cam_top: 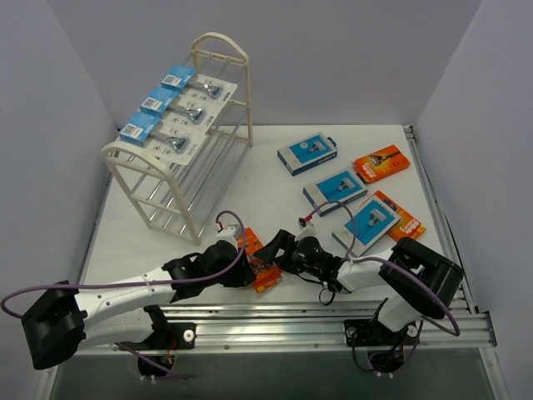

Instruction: Place and organize the shaving razors onto the shelf

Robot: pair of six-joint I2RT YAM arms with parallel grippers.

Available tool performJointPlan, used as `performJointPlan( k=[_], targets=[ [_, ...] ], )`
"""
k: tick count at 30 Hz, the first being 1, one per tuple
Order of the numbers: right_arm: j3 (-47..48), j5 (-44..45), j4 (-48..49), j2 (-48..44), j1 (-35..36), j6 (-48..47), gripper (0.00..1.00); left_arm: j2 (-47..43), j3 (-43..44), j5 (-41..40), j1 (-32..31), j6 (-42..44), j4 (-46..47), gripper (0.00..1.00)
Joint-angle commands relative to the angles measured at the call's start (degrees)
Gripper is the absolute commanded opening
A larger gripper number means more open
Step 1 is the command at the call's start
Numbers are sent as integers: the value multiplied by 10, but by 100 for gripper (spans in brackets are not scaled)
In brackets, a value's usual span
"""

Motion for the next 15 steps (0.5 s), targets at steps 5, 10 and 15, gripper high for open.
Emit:
performJointPlan(
  k=[5,10,15],
  targets=[
    [9,-90,65,-15,74,52,77,11,73,-42,3,22,157,39],
    [7,-86,72,-19,90,58,77,8,91,-35,3,35,159,39],
    [7,-91,87,-25,92,73,80,27,113,-24,3,47,169,39]
  ],
)
